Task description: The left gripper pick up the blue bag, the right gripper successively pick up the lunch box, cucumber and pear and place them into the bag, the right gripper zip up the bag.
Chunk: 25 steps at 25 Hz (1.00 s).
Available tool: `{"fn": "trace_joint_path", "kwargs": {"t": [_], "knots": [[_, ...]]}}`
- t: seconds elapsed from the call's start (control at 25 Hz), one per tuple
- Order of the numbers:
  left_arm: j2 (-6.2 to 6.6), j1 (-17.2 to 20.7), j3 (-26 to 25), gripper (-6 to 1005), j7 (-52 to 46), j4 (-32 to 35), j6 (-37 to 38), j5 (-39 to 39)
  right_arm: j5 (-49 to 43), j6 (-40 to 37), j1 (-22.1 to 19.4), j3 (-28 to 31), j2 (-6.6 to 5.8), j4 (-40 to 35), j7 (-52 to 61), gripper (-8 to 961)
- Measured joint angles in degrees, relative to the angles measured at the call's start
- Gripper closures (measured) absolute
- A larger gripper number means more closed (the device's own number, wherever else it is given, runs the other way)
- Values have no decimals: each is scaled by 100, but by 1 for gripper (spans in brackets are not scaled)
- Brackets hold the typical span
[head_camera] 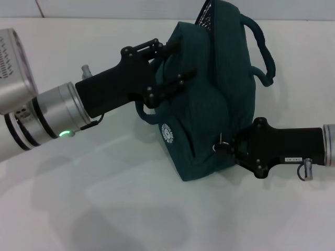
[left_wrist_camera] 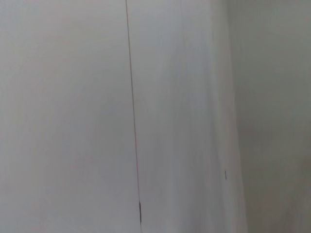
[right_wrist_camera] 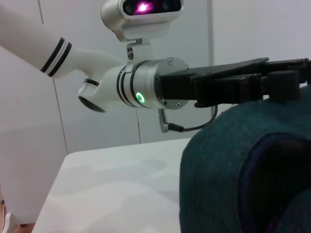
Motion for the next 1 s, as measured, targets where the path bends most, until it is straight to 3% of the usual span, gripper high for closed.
{"fn": "trace_joint_path", "kwargs": {"t": [0.08,0.44,0.72,1.0], "knots": [[1,36,-3,423,-7,-12,69,-79,59,-28,3,-2,1,2,-88,948],[19,354,-62,413,28,-22,436,-398,356,-20,77,-197,4,9,-398,948],[28,884,-61,412,311,-21,845,-762,944,178,184,-222,4,36,-714,947],[29,1324,-67,412,550,-230,859,-889,1522,387,607,-234,4,408,-1139,947]]}}
